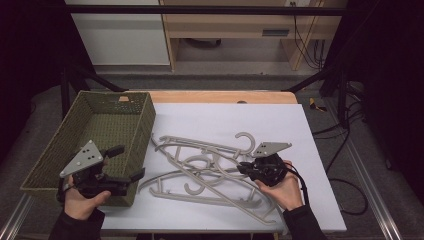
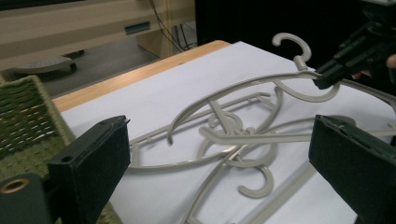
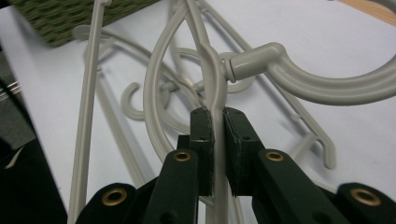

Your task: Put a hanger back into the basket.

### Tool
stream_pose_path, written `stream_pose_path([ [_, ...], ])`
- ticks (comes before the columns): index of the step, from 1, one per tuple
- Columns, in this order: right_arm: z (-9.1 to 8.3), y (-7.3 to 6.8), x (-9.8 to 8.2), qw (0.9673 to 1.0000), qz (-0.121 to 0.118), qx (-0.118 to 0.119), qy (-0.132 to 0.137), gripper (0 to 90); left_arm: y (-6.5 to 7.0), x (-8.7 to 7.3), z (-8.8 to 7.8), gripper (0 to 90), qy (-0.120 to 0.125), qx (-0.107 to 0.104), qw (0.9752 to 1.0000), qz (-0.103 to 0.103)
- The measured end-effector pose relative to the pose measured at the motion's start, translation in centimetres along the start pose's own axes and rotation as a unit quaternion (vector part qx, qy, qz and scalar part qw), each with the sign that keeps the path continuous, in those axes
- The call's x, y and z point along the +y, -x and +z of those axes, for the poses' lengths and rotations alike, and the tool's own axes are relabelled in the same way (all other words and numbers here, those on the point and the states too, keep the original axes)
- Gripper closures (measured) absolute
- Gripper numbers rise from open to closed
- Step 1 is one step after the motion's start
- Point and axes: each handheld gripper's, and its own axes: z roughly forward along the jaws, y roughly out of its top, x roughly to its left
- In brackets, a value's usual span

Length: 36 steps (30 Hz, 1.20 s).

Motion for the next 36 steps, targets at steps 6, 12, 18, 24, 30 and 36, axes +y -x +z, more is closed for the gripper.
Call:
stream_pose_path([
  [6,0.0,-1.2,0.7,0.9977,-0.051,0.044,-0.002,82.6,1.7,0.8,1.1,5.5,-0.021,-0.028,0.999,0.027],
  [12,0.0,-2.3,1.6,0.9914,-0.095,0.088,-0.016,82.6,3.2,1.3,2.9,7.9,-0.061,-0.056,0.9945,0.065],
  [18,0.3,-3.0,1.9,0.9851,-0.125,0.112,-0.038,82.6,3.8,1.2,4.9,17.6,-0.119,-0.084,0.9838,0.104],
  [24,0.6,-3.3,1.9,0.9819,-0.135,0.123,-0.051,82.7,4.9,0.8,7.4,26.7,-0.174,-0.109,0.9673,0.149],
  [30,0.8,-3.6,2.0,0.9792,-0.145,0.129,-0.059,82.6,5.5,0.4,9.3,44.0,-0.206,-0.123,0.9555,0.172],
  [36,0.9,-3.8,2.1,0.9787,-0.148,0.128,-0.061,82.7,6.2,-0.1,10.5,58.4,-0.238,-0.133,0.9405,0.203],
])
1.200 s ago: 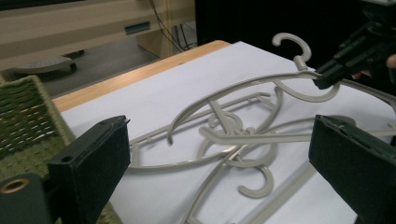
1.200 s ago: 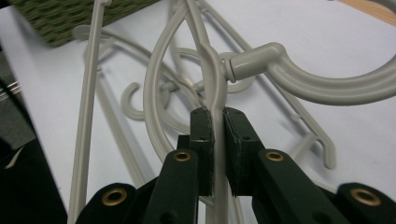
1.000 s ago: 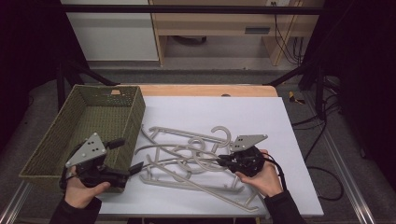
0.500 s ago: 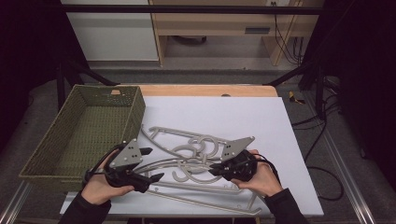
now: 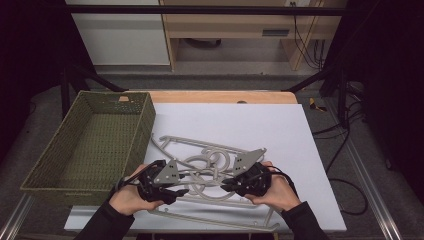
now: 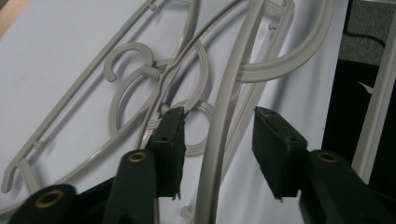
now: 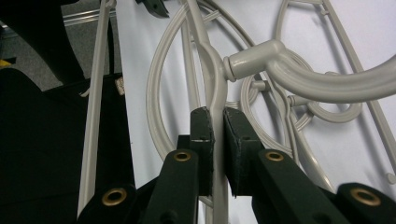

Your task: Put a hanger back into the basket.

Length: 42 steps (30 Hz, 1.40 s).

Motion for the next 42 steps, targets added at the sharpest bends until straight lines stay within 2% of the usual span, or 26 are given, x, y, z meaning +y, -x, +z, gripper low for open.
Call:
stream_pose_path([
  [5,0.2,-0.2,0.0,1.0,-0.003,0.003,-0.002,82.7,0.2,0.1,0.4,70.9,-0.009,0.001,0.9999,0.009],
  [8,0.3,-0.2,0.0,0.9999,-0.009,0.008,-0.004,82.7,0.2,-0.1,0.4,76.9,-0.005,-0.001,1.0,0.003],
  [12,0.5,-0.3,0.0,0.9999,-0.009,0.009,-0.009,82.6,0.3,-0.4,0.5,78.0,-0.007,-0.004,1.0,0.002],
  [14,0.6,-0.2,0.1,0.9997,-0.022,0.011,-0.011,82.5,0.4,-0.5,0.4,78.7,-0.007,-0.004,1.0,0.004],
  [18,0.6,-0.3,0.1,0.9995,-0.029,0.006,-0.005,82.0,0.6,-0.6,0.1,80.1,-0.004,-0.008,0.9999,0.007],
  [21,0.6,-0.4,0.2,0.9993,-0.037,0.0,-0.008,80.2,0.8,-0.7,0.0,81.6,-0.001,-0.019,0.9998,0.0],
  [29,0.4,-0.1,0.2,0.9995,-0.031,-0.004,0.001,77.7,1.0,-0.7,-0.3,82.7,0.011,-0.028,0.9995,-0.011],
  [31,0.2,0.0,0.2,0.9997,-0.024,-0.003,0.009,76.0,1.1,-0.7,-0.5,82.8,0.015,-0.027,0.9994,-0.015],
  [32,-0.1,0.2,0.2,0.9998,-0.006,-0.002,0.018,73.6,1.1,-0.7,-0.7,82.9,0.02,-0.022,0.9994,-0.02],
  [33,-0.3,0.3,0.1,0.9997,-0.002,-0.006,0.023,72.2,1.1,-0.7,-0.7,82.8,0.02,-0.022,0.9994,-0.02],
  [34,-0.6,0.4,0.0,0.9993,0.005,-0.01,0.037,69.5,0.9,-0.7,-1.0,82.9,0.024,-0.015,0.9992,-0.029],
  [35,-0.9,0.6,-0.1,0.9984,0.009,-0.016,0.053,68.2,0.9,-0.7,-1.0,82.9,0.024,-0.015,0.9992,-0.029],
  [36,-0.9,0.6,-0.1,0.9984,0.009,-0.016,0.053,68.2,0.8,-0.8,-1.1,82.9,0.028,-0.012,0.9987,-0.04],
  [37,-1.4,0.8,-0.3,0.9973,0.017,-0.021,0.068,65.5,0.7,-1.0,-1.1,82.9,0.029,-0.005,0.9985,-0.045],
  [38,-2.4,1.1,-0.8,0.9941,0.038,-0.037,0.095,60.9,0.4,-1.2,-1.2,82.9,0.036,0.008,0.9972,-0.065],
  [40,-3.3,1.2,-1.4,0.9897,0.053,-0.055,0.121,54.9,0.0,-1.3,-1.3,82.8,0.044,0.024,0.9951,-0.086],
  [42,-4.0,1.1,-2.2,0.9829,0.073,-0.079,0.149,47.2,-0.2,-1.4,-1.4,82.8,0.051,0.038,0.9927,-0.103],
])
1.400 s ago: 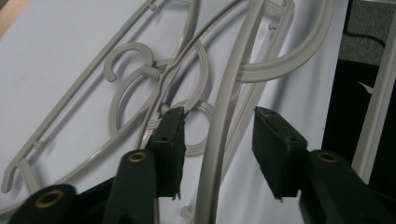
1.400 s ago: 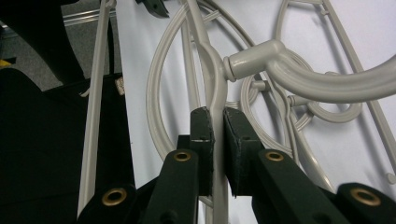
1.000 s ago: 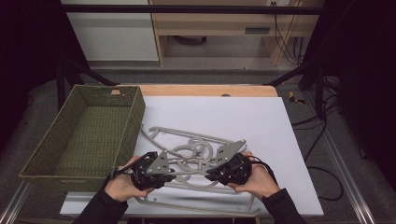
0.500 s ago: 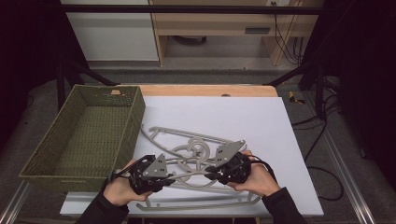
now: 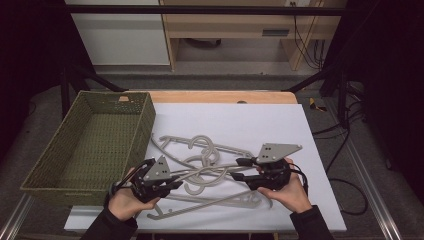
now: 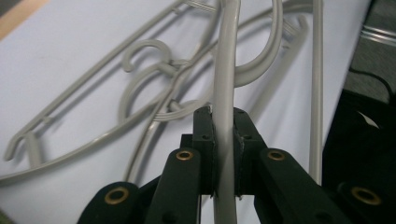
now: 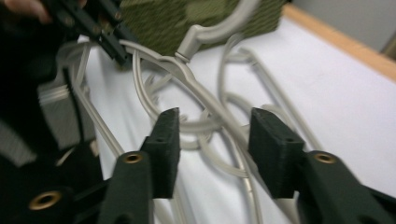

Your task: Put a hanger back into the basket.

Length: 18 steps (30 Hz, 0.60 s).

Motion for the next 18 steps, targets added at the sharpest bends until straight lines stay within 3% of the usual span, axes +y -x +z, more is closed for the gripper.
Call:
stream_pose_path([
  [3,-0.9,0.0,-0.9,0.9986,0.016,-0.039,0.03,34.5,-0.3,0.0,-0.1,82.8,0.011,0.017,0.9995,-0.023],
  [7,-1.9,-0.1,-2.5,0.9932,0.052,-0.083,0.064,20.3,-0.9,-0.2,-0.5,82.8,0.023,0.039,0.9978,-0.049],
  [11,-3.2,-0.1,-3.9,0.9881,0.076,-0.112,0.073,16.3,-1.3,-0.1,-1.2,82.8,0.033,0.061,0.9959,-0.058],
  [12,-3.4,-0.1,-4.2,0.9872,0.079,-0.117,0.075,14.9,-1.5,0.1,-1.9,82.7,0.046,0.074,0.9943,-0.061],
  [15,-3.8,-0.1,-4.7,0.9856,0.085,-0.127,0.073,13.2,-1.9,0.3,-2.9,82.8,0.053,0.084,0.9932,-0.061],
  [18,-4.2,0.2,-5.7,0.9825,0.097,-0.142,0.071,11.0,-2.8,1.0,-5.1,82.8,0.06,0.099,0.9918,-0.054],
])
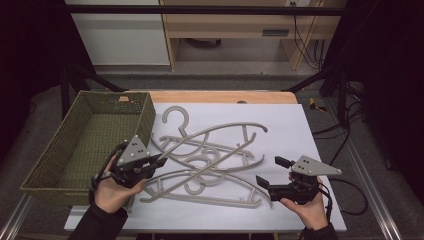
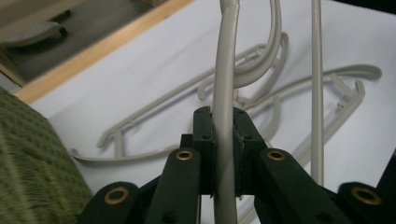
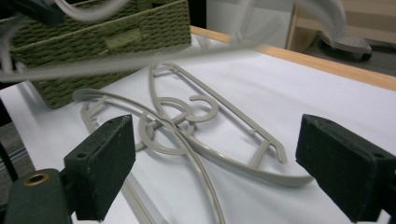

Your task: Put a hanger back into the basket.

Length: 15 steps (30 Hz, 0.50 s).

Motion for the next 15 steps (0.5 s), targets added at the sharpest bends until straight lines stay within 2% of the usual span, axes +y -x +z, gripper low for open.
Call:
stream_pose_path([
  [5,0.3,0.6,-0.8,0.9997,0.014,-0.022,-0.002,8.4,-1.2,0.9,-1.1,82.8,0.014,0.007,0.9999,-0.002],
  [6,0.3,0.7,-0.9,0.9995,0.014,-0.027,-0.003,8.1,-1.9,1.3,-1.5,82.8,0.018,0.008,0.9998,-0.003],
  [7,0.4,0.7,-1.0,0.9993,0.017,-0.032,-0.003,7.9,-1.9,1.3,-1.5,82.8,0.018,0.008,0.9998,-0.003],
  [8,0.4,0.7,-1.1,0.9992,0.017,-0.035,-0.003,7.4,-2.7,1.6,-1.8,82.8,0.019,0.007,0.9998,-0.005],
  [9,0.4,0.7,-1.1,0.9992,0.017,-0.035,-0.003,7.4,-2.7,1.6,-1.8,82.7,0.019,0.007,0.9998,-0.005],
  [10,0.4,0.8,-1.3,0.999,0.022,-0.039,-0.005,6.8,-3.6,1.9,-2.0,82.7,0.017,0.01,0.9998,-0.007],
  [12,0.4,0.9,-1.4,0.9988,0.023,-0.044,-0.004,6.4,-4.6,2.1,-2.1,82.7,0.014,0.014,0.9998,-0.004],
  [15,0.3,1.0,-1.5,0.9986,0.025,-0.047,-0.004,5.8,-6.1,2.3,-2.3,82.7,0.014,0.011,0.9997,-0.013],
])
